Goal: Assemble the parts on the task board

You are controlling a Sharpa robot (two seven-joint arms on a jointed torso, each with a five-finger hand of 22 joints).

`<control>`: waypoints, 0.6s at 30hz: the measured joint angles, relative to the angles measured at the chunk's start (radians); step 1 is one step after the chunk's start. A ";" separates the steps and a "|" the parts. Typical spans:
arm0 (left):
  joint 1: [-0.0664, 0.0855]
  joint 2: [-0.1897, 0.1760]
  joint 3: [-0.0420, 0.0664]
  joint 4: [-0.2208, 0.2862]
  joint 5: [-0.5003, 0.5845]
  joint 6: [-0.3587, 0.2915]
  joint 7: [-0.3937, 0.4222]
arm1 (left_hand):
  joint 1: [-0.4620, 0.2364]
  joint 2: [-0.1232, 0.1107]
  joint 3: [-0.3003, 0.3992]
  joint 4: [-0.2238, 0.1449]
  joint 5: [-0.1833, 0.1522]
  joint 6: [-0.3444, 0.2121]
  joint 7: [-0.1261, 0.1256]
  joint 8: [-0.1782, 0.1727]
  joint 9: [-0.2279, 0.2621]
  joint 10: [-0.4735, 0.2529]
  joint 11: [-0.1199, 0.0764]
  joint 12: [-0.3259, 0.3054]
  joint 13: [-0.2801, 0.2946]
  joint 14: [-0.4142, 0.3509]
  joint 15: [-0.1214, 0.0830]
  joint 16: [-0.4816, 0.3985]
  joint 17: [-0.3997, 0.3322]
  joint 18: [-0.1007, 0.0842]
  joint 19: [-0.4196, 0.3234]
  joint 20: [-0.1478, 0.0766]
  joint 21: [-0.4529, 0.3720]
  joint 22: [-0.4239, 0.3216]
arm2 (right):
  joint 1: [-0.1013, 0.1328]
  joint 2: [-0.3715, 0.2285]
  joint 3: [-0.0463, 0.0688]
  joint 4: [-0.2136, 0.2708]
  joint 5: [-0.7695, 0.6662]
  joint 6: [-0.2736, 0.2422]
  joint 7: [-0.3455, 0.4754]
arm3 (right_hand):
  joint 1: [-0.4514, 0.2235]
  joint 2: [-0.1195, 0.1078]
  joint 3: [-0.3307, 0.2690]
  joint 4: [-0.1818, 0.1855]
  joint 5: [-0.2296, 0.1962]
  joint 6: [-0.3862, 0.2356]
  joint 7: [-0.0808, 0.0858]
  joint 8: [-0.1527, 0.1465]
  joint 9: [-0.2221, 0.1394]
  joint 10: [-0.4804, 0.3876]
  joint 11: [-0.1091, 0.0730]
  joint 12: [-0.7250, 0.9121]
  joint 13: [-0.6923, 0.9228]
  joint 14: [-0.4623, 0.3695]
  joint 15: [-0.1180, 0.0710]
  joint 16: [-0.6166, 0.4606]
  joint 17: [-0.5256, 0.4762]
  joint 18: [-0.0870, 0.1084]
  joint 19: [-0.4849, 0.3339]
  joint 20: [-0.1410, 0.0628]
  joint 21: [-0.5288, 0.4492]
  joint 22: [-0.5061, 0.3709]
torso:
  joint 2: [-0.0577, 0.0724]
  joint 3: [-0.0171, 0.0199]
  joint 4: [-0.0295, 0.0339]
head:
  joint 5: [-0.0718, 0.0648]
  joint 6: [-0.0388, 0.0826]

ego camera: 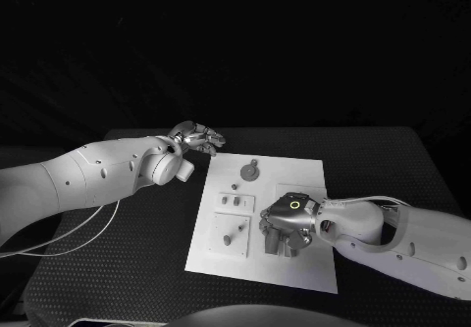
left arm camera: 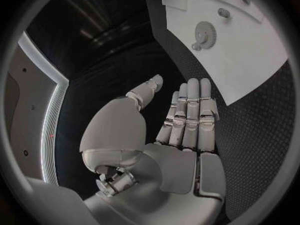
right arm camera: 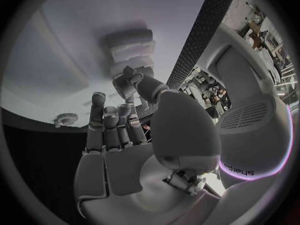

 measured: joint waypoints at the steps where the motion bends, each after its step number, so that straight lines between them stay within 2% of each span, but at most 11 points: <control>1: 0.000 0.000 0.000 0.000 0.000 0.000 0.000 | 0.000 0.000 0.000 0.000 0.000 0.000 0.000 0.000 0.000 0.000 0.000 0.000 0.000 0.000 0.000 0.000 0.000 0.000 0.000 0.000 0.000 0.000 | 0.000 0.000 0.000 0.000 0.000 -0.002 0.000 | -0.001 0.001 0.000 0.000 0.000 0.003 0.000 0.000 0.000 0.002 -0.002 0.003 -0.001 0.002 -0.001 0.000 0.000 0.000 0.002 -0.002 0.000 0.000 | 0.000 0.0000 0.0000 | 0.000 0.000; 3: 0.000 0.000 0.000 0.000 0.000 0.000 0.000 | 0.000 0.000 0.000 0.000 0.000 0.000 0.000 0.000 0.000 0.000 0.000 0.000 0.000 0.000 0.000 0.000 0.000 0.000 0.000 0.000 0.000 0.000 | 0.000 -0.001 0.000 0.000 -0.001 -0.006 0.001 | -0.006 0.006 0.000 0.000 0.000 0.007 -0.003 0.004 0.000 0.003 -0.003 0.003 -0.005 0.005 0.002 0.000 0.001 0.000 0.002 -0.002 0.002 0.000 | 0.000 0.0000 0.0000 | -0.001 0.001; 9: 0.000 0.001 0.000 0.000 0.000 0.000 0.000 | 0.000 0.000 0.000 0.000 0.000 0.000 0.000 0.000 0.000 0.000 0.000 0.000 0.000 0.000 0.000 0.000 0.001 0.000 0.000 0.000 0.000 0.000 | 0.000 -0.010 0.000 0.000 0.001 -0.033 0.007 | -0.036 0.022 -0.002 -0.002 -0.003 0.014 -0.009 0.005 -0.002 0.007 -0.007 0.008 -0.016 0.012 -0.005 0.000 0.003 0.000 0.011 -0.004 0.006 0.000 | 0.000 0.0002 0.0000 | -0.002 0.005; 18: 0.000 0.001 0.000 -0.002 0.000 0.000 0.000 | -0.003 0.003 0.000 0.000 0.000 0.000 0.000 0.000 0.000 0.000 0.000 0.000 0.000 0.000 0.000 0.000 0.001 0.000 0.000 0.000 0.000 0.000 | 0.001 -0.028 0.000 0.018 0.013 -0.068 0.021 | -0.046 0.031 0.001 0.000 -0.003 0.019 -0.014 0.004 -0.005 0.010 -0.010 0.007 -0.020 0.012 -0.005 0.000 0.003 0.000 0.014 -0.007 0.006 0.000 | 0.000 0.0002 0.0006 | -0.004 0.006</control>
